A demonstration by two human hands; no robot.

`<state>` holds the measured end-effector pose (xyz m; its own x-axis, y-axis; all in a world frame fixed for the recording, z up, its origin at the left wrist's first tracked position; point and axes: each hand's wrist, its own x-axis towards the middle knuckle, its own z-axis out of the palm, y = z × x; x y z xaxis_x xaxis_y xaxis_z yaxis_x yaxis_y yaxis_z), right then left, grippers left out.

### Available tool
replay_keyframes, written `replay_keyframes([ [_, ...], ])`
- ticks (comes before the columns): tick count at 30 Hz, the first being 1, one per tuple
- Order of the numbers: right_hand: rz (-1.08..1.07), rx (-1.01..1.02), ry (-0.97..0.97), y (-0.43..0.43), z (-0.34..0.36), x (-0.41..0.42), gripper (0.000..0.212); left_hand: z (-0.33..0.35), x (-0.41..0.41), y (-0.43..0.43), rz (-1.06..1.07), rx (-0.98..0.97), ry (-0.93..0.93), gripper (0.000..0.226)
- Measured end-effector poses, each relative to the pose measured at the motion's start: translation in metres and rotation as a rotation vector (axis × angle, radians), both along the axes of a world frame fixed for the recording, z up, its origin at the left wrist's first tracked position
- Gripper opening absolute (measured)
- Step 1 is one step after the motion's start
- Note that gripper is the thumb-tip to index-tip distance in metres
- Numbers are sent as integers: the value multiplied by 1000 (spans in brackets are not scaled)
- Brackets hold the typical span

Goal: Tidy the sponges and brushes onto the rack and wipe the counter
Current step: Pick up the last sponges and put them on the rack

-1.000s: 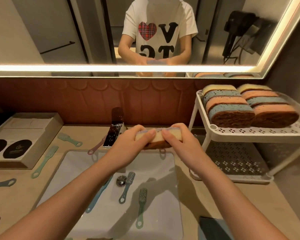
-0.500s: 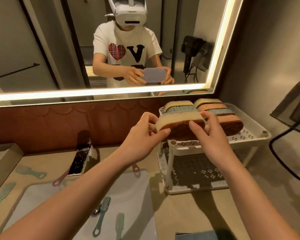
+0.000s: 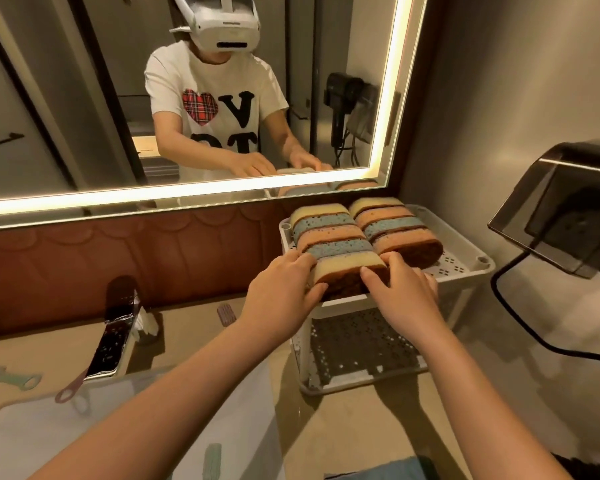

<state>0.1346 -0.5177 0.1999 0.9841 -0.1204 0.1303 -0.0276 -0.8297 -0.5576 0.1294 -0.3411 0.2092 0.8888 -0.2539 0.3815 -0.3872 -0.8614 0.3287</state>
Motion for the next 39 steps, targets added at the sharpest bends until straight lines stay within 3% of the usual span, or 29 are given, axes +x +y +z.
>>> replay_keyframes([
  [11,-61,-29,-48,3,0,2,37,-2,-1,-11,61,244,-86,41],
  [18,-132,7,-157,9,-4,3,36,-3,-1,-4,34,321,96,59],
  [22,-84,-8,-338,21,3,-7,25,10,-3,16,-123,43,406,60],
  [26,128,11,-395,46,17,-22,9,35,-21,45,-212,0,374,43],
  [33,530,81,-8,123,24,-65,9,41,-75,135,-228,17,550,37],
  [39,741,45,299,206,-17,-99,21,-2,-134,234,-40,-21,745,45],
])
